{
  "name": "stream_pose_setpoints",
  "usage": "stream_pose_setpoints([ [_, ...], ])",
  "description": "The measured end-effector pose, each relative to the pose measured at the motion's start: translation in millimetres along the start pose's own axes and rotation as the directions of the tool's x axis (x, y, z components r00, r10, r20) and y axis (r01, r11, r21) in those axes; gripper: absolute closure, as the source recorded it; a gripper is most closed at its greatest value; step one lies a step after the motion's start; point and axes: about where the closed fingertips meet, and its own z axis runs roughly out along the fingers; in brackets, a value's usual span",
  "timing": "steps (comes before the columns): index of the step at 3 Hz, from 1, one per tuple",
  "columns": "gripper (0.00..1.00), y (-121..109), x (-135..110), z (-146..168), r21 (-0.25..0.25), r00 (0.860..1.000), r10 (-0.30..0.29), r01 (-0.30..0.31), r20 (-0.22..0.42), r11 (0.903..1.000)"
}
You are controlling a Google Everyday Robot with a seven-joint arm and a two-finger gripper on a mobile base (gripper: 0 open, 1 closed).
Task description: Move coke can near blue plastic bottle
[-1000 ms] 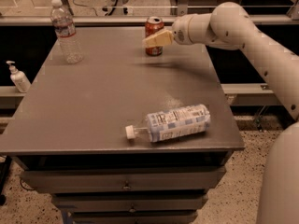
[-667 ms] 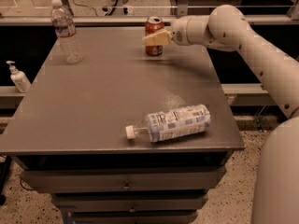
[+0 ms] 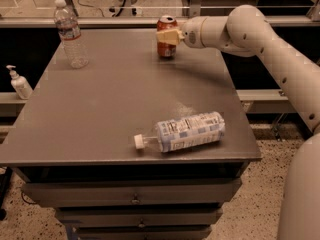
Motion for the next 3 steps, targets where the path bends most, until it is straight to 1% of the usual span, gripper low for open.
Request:
stream_pose_setpoints([
  [1, 0.86, 17, -4, -18, -0.053, 0.999, 0.029, -0.027, 0.039, 0.9982],
  [2, 1.0, 30, -7, -48, -0.131, 0.997, 0.032, -0.022, 0.072, 0.9911],
  [3, 1.0, 47, -7, -84, -0.219, 0.997, 0.001, 0.015, 0.071, 0.9756],
])
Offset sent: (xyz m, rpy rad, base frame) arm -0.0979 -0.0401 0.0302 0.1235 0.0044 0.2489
